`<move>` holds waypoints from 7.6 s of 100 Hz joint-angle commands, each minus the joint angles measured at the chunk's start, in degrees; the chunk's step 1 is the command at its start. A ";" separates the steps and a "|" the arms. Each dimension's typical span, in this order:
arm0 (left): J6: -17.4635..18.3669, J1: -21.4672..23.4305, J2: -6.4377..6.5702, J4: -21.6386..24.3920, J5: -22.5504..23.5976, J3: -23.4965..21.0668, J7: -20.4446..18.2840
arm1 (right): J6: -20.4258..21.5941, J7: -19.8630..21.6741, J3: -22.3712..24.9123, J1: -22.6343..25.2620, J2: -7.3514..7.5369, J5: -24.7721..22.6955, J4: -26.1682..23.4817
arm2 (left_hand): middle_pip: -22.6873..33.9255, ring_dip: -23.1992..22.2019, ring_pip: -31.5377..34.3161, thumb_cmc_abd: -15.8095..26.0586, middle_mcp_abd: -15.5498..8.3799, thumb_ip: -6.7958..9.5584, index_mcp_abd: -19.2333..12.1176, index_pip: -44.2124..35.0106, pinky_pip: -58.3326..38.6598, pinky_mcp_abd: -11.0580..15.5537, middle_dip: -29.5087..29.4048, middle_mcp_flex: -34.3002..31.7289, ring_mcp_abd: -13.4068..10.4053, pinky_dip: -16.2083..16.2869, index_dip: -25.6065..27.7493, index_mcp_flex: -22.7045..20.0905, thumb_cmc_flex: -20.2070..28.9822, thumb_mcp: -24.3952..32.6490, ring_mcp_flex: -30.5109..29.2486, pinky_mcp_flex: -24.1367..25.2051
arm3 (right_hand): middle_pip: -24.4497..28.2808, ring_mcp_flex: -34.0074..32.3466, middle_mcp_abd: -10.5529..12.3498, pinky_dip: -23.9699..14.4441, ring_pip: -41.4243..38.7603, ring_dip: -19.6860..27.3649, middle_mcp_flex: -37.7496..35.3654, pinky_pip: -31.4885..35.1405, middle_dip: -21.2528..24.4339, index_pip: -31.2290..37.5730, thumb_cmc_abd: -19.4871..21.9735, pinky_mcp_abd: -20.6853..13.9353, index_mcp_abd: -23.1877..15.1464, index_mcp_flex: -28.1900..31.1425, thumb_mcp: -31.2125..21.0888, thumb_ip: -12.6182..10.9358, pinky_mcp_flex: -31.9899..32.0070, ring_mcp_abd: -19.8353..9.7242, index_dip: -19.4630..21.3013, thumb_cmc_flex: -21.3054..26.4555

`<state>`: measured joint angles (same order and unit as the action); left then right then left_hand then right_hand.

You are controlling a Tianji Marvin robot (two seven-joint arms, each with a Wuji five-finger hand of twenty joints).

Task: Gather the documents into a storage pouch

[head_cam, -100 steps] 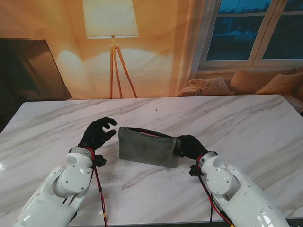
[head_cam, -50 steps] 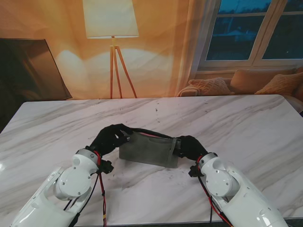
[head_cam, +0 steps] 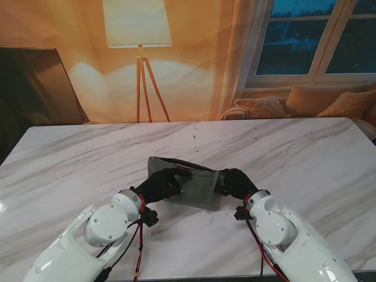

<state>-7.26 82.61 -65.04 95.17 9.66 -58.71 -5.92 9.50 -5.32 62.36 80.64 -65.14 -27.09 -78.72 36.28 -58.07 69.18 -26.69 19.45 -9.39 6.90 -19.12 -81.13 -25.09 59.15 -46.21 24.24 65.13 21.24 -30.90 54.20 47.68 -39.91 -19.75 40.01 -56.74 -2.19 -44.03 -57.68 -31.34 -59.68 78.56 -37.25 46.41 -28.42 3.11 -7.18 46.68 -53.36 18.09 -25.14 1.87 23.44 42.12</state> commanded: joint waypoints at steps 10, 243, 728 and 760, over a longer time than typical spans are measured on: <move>-0.20 -0.38 -0.09 -1.71 -1.87 1.87 -2.90 | 0.11 0.64 0.25 0.35 -0.10 -0.26 -0.43 | -1.64 0.88 -2.48 -1.78 -0.52 1.05 -1.74 -2.06 1.01 3.30 -1.44 0.38 4.64 -2.15 1.13 -1.68 -1.26 2.63 2.25 1.75 | 1.29 -0.65 -0.70 0.10 -0.80 0.55 -2.17 1.37 -0.32 5.93 4.82 -0.24 -3.83 6.64 -3.88 -4.81 0.44 -0.50 2.42 2.68; 0.57 -1.82 -0.20 -3.72 2.45 2.89 -1.18 | 2.57 4.13 2.98 2.50 0.95 -0.30 -2.74 | 8.54 0.46 -2.76 0.22 -0.07 2.35 7.31 -54.91 1.49 1.30 -1.84 1.63 6.60 -3.22 26.15 -12.78 -8.50 -1.37 2.27 3.11 | -5.10 3.98 1.27 2.11 7.44 2.29 2.64 -4.92 -0.10 5.23 1.98 -0.52 -5.96 2.98 -5.05 -3.82 3.86 -2.20 -0.27 1.19; 3.26 1.72 0.54 6.18 10.78 -9.88 2.10 | 3.56 6.32 4.33 5.21 1.46 0.67 -6.61 | 9.86 0.79 -1.64 6.61 0.03 1.60 5.94 -51.66 0.65 2.55 -7.88 2.77 5.84 -2.28 32.43 -12.40 -6.12 -10.27 1.84 2.07 | -6.71 5.38 1.71 1.98 6.91 2.29 8.50 -5.27 -1.40 5.56 -9.59 -0.37 -4.90 -2.72 -12.97 -1.85 3.13 -4.32 -5.37 -5.26; 3.03 -0.43 0.42 4.94 8.90 -7.97 1.19 | 4.35 4.96 4.49 4.86 1.23 0.05 -7.14 | 9.91 0.80 -1.66 6.60 -0.02 1.61 5.97 -51.64 0.64 2.53 -7.87 2.74 5.75 -2.31 32.43 -12.43 -6.08 -10.28 1.85 2.06 | -6.36 10.23 2.52 0.54 11.67 1.08 17.17 -8.98 4.78 -8.11 -10.17 -0.57 -1.80 -6.52 -14.56 -5.78 6.10 -5.23 1.73 -17.06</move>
<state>-4.02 82.79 -64.37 100.40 18.97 -67.02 -3.75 13.46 -0.68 66.63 85.57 -63.74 -26.67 -85.45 46.38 -57.33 67.51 -21.59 20.06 -8.52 12.27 -68.68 -79.92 -26.48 51.99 -44.09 25.62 63.19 52.88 -43.21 47.21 37.06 -38.35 -18.01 34.80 -48.43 -0.61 -41.94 -47.46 -29.93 -45.56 70.66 -33.01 40.69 -38.81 3.53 -9.27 42.31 -67.40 15.47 -19.95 -1.69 23.69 27.37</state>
